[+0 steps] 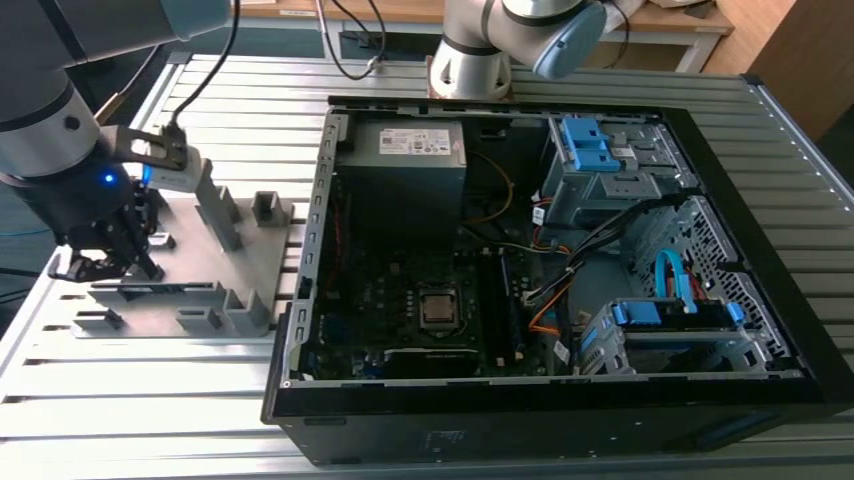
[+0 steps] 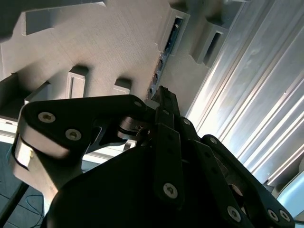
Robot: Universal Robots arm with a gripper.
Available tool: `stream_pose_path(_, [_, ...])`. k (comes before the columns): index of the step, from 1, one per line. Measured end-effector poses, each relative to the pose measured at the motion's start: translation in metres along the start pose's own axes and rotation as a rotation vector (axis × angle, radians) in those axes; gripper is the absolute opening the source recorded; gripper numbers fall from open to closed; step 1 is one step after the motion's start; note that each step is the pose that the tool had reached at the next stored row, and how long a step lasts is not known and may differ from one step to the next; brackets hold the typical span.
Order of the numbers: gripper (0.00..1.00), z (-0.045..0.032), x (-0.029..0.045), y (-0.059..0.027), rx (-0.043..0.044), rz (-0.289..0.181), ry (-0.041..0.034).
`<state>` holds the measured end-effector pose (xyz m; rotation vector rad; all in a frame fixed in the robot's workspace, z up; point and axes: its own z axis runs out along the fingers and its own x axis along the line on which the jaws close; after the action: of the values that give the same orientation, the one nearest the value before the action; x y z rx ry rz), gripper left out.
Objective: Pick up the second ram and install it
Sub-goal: 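Pick up the second ram and move it above second insertion slot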
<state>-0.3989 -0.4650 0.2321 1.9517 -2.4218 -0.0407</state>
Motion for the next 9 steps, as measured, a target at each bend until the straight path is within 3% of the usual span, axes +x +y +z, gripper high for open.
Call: stream_pose_path(9, [0.1,0.0,0.0,0.0,0.0003,-0.04,0.0014])
